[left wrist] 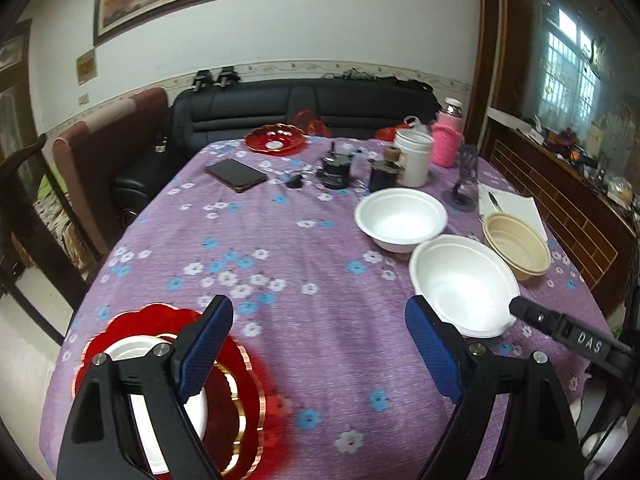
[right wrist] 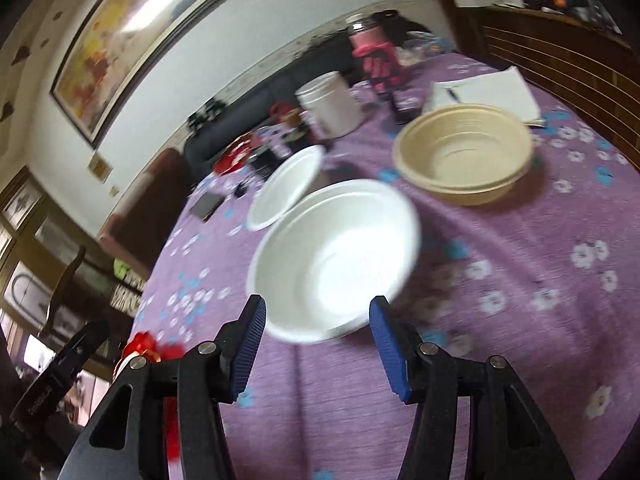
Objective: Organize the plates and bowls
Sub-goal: 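Move both grippers to the larger white foam bowl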
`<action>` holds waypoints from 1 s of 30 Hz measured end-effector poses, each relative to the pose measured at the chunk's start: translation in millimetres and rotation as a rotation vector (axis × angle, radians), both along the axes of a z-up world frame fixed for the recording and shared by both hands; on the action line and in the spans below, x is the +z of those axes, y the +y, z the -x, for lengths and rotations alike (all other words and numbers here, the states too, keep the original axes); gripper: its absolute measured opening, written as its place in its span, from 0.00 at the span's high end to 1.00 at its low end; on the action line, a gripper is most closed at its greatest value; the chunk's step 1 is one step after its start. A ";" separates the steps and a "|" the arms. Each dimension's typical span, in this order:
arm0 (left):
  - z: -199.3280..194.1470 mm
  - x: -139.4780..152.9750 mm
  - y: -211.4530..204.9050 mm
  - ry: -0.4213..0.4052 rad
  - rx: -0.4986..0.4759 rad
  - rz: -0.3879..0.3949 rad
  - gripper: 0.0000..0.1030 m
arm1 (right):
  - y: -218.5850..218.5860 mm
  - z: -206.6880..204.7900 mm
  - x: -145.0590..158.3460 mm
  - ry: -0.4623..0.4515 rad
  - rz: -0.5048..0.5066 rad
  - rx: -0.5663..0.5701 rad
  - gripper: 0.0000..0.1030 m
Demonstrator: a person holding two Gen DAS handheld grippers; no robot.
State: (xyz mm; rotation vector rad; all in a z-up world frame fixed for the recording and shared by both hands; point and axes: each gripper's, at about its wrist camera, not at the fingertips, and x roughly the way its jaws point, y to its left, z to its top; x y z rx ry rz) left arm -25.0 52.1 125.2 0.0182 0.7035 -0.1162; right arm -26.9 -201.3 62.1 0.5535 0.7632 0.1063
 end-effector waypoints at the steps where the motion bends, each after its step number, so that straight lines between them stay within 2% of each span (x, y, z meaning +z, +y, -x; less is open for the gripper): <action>1: -0.9 -1.3 -3.9 0.003 -0.005 -0.005 0.15 | -5.5 -0.6 -1.0 0.002 0.004 -0.012 0.44; 12: -9.7 -15.3 -34.4 0.020 -0.019 -0.079 0.15 | -21.8 -16.8 2.3 -0.009 0.043 -0.025 0.44; 19: -15.3 -20.4 -42.8 0.029 -0.009 -0.124 0.15 | -23.4 -31.3 6.9 -0.024 0.117 -0.025 0.43; 30: -27.0 -33.0 -54.8 0.057 0.007 -0.196 0.15 | -32.5 -36.1 -16.6 -0.049 0.143 -0.057 0.43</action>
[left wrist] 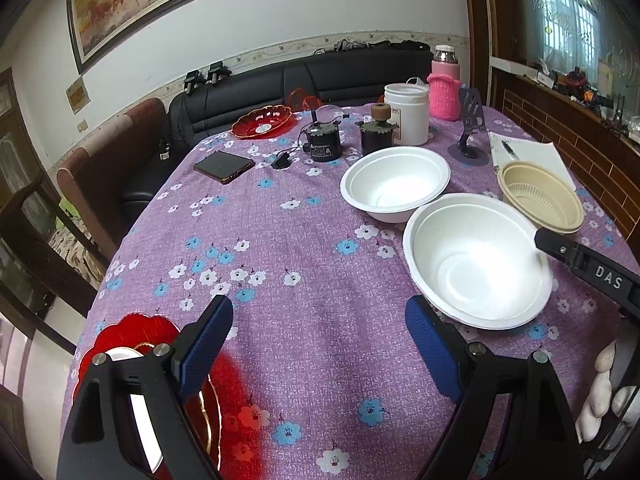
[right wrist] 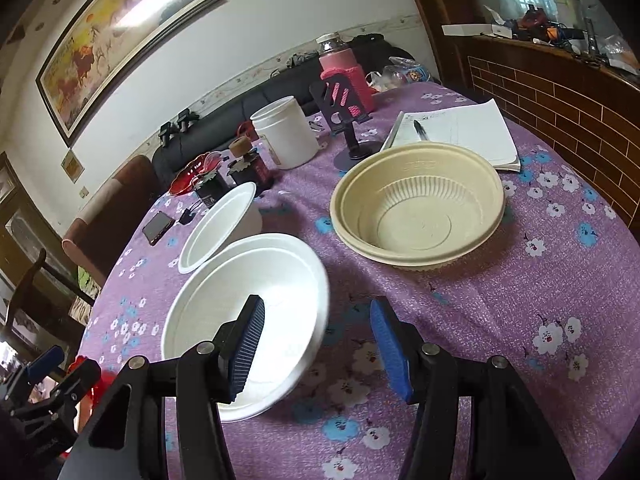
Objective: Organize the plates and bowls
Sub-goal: 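Move both grippers to the larger white foam bowl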
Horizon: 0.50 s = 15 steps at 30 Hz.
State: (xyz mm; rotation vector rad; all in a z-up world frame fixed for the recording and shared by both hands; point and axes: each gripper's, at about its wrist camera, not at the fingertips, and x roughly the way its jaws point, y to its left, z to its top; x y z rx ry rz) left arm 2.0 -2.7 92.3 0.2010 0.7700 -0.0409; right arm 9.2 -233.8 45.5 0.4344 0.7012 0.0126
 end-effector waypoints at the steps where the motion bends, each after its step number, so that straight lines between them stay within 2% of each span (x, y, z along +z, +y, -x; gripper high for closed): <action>1: -1.8 -1.7 -0.9 0.004 0.003 -0.006 0.15 | -0.5 -0.2 -1.2 -0.003 0.000 -0.002 0.43; 11: -14.3 -16.9 -12.4 0.045 0.010 -0.020 0.15 | -5.2 -3.8 -16.4 0.029 -0.038 0.021 0.43; 15: -19.3 -20.3 -14.6 0.063 0.005 0.008 0.15 | -1.4 -6.2 -19.2 0.045 -0.037 0.039 0.43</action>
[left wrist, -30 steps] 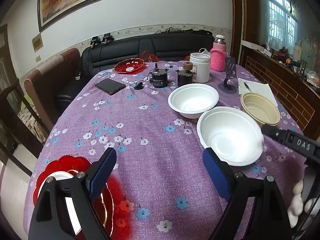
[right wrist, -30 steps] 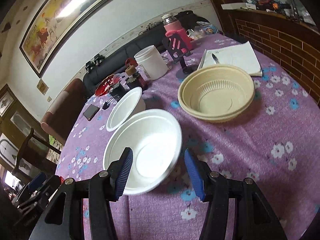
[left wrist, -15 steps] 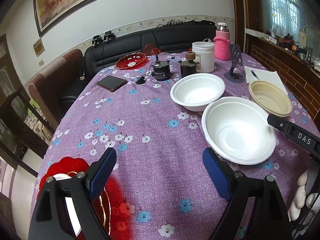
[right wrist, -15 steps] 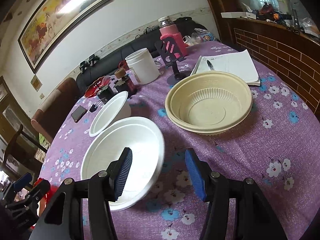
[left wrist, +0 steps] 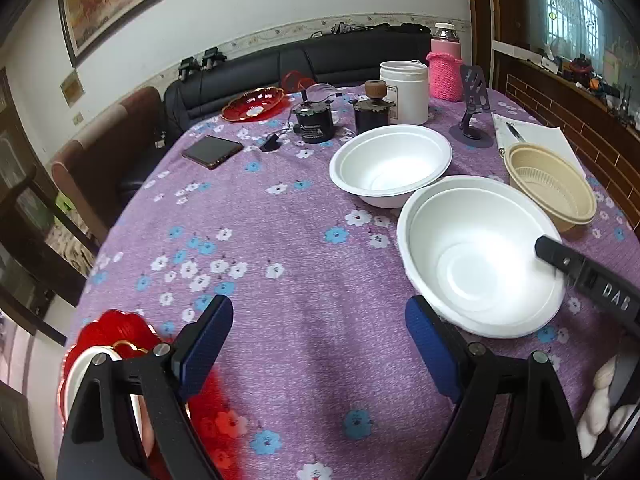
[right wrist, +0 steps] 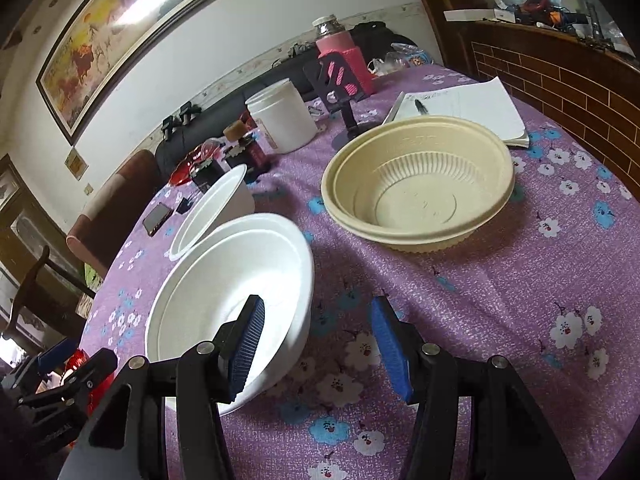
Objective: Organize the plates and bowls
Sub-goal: 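Move both grippers to the larger white foam bowl, then close both grippers on the rim of the larger white bowl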
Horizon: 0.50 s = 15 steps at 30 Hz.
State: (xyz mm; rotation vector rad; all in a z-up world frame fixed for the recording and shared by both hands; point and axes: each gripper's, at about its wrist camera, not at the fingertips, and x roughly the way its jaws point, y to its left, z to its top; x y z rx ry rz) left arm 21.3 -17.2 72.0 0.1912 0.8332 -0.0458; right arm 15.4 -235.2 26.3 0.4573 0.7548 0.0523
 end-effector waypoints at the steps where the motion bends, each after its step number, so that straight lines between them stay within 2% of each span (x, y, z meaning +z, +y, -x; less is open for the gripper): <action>1: -2.9 0.0 1.5 0.012 0.001 0.027 0.15 | 1.0 -0.5 -0.6 0.003 0.000 0.005 0.43; 4: -18.4 -1.1 10.9 0.066 0.026 0.150 0.15 | 4.2 -2.4 -2.0 0.009 0.011 0.015 0.43; 7: -37.7 -6.4 12.4 0.118 0.037 0.233 0.15 | 7.4 -3.6 -3.5 0.014 0.013 0.023 0.43; 11: -57.2 -14.8 1.3 0.148 0.037 0.269 0.15 | 8.2 -6.0 -6.1 0.023 0.011 0.026 0.43; 15: -72.2 -21.4 -16.2 0.148 0.020 0.261 0.15 | 3.9 -8.6 -7.8 0.013 -0.014 0.024 0.43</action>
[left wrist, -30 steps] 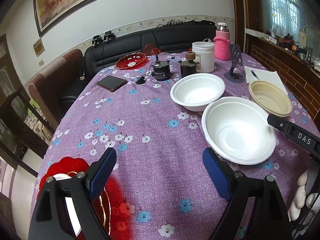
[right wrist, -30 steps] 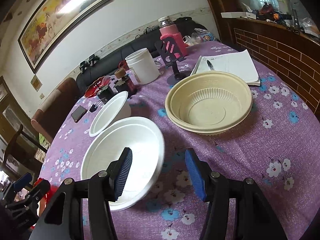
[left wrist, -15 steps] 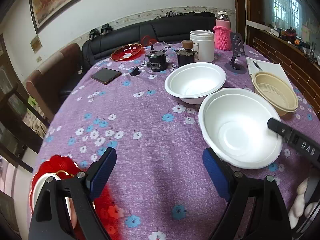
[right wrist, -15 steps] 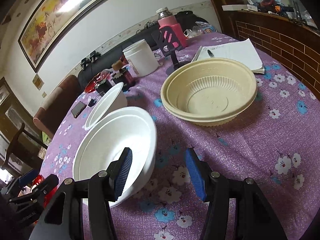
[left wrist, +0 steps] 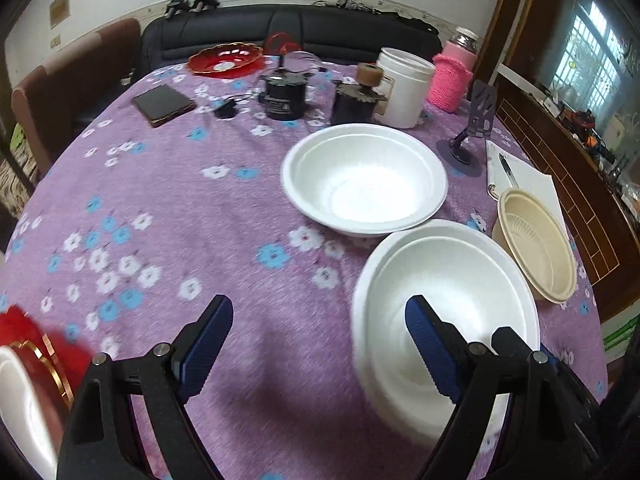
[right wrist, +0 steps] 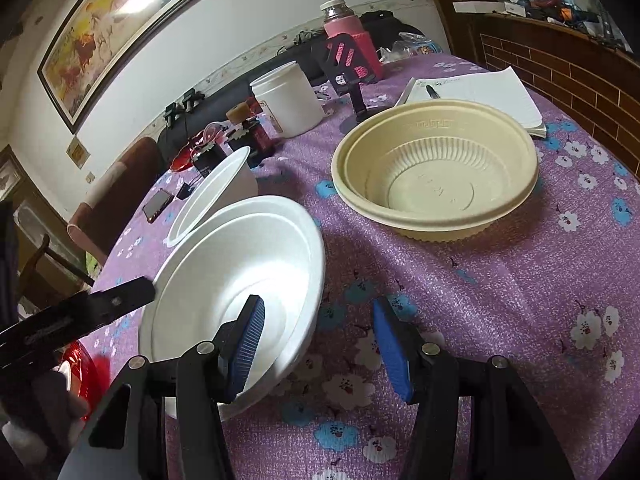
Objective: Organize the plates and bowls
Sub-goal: 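Close both grippers on the rim of the larger white bowl, then carry the larger white bowl onto the stack and open both grippers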
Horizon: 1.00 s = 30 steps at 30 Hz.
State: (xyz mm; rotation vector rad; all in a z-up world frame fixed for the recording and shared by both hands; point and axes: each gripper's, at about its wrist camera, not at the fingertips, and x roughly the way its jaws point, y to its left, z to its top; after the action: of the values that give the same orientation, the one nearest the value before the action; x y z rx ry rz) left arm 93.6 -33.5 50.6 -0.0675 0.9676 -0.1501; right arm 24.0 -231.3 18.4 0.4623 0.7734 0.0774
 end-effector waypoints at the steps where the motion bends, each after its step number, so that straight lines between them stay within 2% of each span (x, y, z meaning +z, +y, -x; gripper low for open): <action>1: -3.2 -2.3 -3.9 0.004 -0.006 -0.001 0.15 | -1.6 -0.7 -0.7 -0.002 -0.005 -0.004 0.43; 7: -15.0 -12.8 -16.2 0.014 -0.022 -0.011 0.16 | -6.4 -2.8 -4.5 0.006 -0.031 -0.018 0.43; 8: -15.3 -13.8 -17.3 0.014 -0.026 -0.012 0.24 | -5.9 -3.0 -4.7 0.006 -0.033 -0.014 0.44; 9: -14.9 -14.8 -19.3 0.012 -0.038 -0.021 0.41 | -5.2 -3.2 -4.7 0.006 -0.032 -0.010 0.46; 10: -14.5 -16.4 -22.0 0.015 -0.052 -0.035 0.51 | -3.9 -3.8 -4.6 0.005 -0.027 -0.004 0.48; 11: -14.5 -18.4 -24.1 0.022 -0.065 -0.043 0.69 | -1.3 -4.1 -4.2 0.004 -0.024 0.008 0.51; 12: -14.3 -20.8 -26.6 0.034 -0.091 -0.037 0.80 | 0.6 -4.3 -3.9 0.001 -0.022 0.018 0.54; 13: -13.2 -22.5 -28.5 0.042 -0.105 -0.033 0.82 | 3.0 -4.3 -3.4 -0.002 -0.019 0.027 0.57; 15: -7.4 -20.3 -30.2 0.019 -0.109 -0.052 0.83 | 9.5 -4.1 -2.5 -0.010 -0.009 0.059 0.75; 22: 11.5 -3.9 -19.0 -0.030 -0.091 -0.062 0.83 | 31.8 4.0 5.9 -0.060 0.107 0.102 0.81; 30: 38.5 6.0 12.8 -0.044 -0.035 -0.040 0.83 | 51.7 14.8 13.4 -0.102 0.096 0.205 0.81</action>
State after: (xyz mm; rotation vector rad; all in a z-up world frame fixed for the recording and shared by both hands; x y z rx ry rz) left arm 55.1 -20.7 56.6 -0.0108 0.9274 -0.1636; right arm 9.2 -179.6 31.9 0.2845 0.7185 0.2520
